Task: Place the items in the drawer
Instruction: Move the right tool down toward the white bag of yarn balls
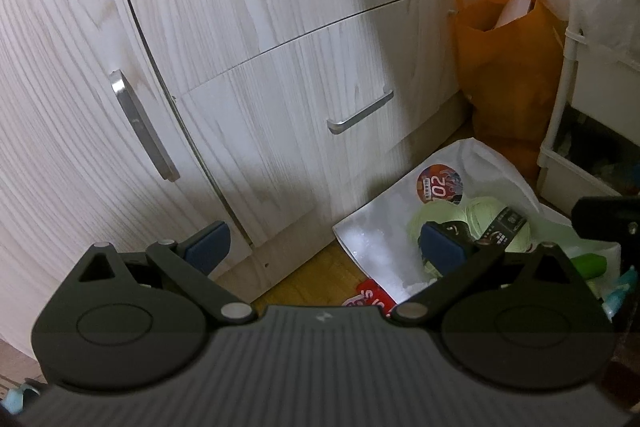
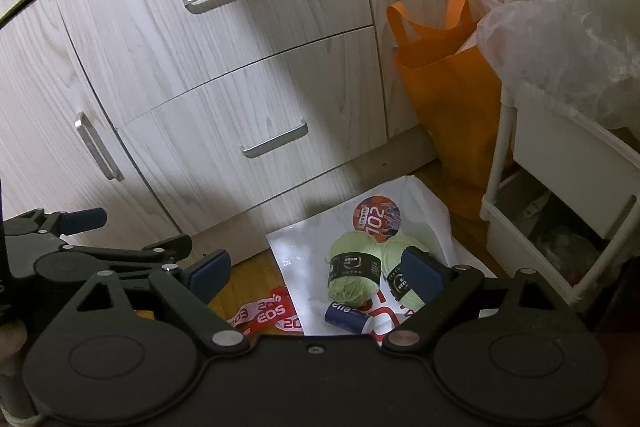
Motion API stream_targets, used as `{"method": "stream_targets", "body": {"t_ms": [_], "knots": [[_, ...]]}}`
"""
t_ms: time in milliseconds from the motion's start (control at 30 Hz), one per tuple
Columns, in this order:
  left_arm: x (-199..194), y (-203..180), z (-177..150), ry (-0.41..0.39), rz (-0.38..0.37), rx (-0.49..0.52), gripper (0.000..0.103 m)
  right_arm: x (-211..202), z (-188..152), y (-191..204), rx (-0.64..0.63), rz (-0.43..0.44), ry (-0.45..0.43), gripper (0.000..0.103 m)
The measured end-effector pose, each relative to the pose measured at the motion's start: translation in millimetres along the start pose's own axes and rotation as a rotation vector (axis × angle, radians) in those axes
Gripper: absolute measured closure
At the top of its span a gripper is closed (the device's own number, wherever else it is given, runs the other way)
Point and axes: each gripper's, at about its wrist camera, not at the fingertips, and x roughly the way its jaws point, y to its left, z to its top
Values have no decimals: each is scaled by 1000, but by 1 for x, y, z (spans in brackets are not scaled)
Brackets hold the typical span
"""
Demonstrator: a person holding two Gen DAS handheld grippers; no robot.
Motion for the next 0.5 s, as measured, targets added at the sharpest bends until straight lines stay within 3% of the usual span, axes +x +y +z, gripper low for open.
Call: {"method": "stream_targets", "body": {"t_ms": [200, 300, 400, 500], "knots": [[5, -3, -1, 25, -6, -3, 0, 6, -12, -15, 17, -12, -3, 8], [7, -2, -2, 8, 3, -4, 0, 10, -11, -14, 36, -21, 52, 8], [9, -1, -2, -3, 20, 2, 0, 10, -15, -15, 24, -11, 2, 8], [7, -3, -4, -21, 20, -16, 0, 13, -15, -18, 32, 9, 10, 8]]}}
